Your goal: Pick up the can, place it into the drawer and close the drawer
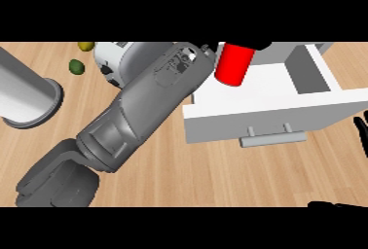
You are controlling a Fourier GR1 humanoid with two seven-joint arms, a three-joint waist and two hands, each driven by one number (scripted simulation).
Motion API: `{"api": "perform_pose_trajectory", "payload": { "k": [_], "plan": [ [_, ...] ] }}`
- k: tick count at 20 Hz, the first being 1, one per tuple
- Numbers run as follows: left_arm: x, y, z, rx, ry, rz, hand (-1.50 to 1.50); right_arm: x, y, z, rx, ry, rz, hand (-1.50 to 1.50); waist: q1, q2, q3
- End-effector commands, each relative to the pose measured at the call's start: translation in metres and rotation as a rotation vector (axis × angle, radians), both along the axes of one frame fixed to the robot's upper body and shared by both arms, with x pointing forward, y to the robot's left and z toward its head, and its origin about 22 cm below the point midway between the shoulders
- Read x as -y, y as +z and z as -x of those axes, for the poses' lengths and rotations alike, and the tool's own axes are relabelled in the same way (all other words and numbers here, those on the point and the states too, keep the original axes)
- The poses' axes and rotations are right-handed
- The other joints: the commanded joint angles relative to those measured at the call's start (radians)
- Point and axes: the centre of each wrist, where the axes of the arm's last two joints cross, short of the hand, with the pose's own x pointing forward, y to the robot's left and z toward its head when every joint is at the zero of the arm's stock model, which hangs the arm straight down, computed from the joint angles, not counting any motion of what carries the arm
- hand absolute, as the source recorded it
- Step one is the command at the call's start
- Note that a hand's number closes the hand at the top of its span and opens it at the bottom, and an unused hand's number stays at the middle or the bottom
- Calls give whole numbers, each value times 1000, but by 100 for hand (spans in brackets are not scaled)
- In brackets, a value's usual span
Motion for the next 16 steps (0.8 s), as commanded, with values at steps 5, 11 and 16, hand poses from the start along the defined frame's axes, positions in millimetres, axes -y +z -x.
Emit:
{"api": "perform_pose_trajectory", "payload": {
  "k": [5,11,16],
  "plan": [
    [-14,-39,-3,45,6,-87,150,5,3,-8,-10,-14,9,-150,-3,4,-1],
    [-9,-20,-7,28,86,-75,-150,2,4,-7,19,18,14,-150,-25,8,0],
    [-12,-25,-8,33,118,-57,-150,-3,5,-9,19,29,28,-150,-32,11,0]
  ]
}}
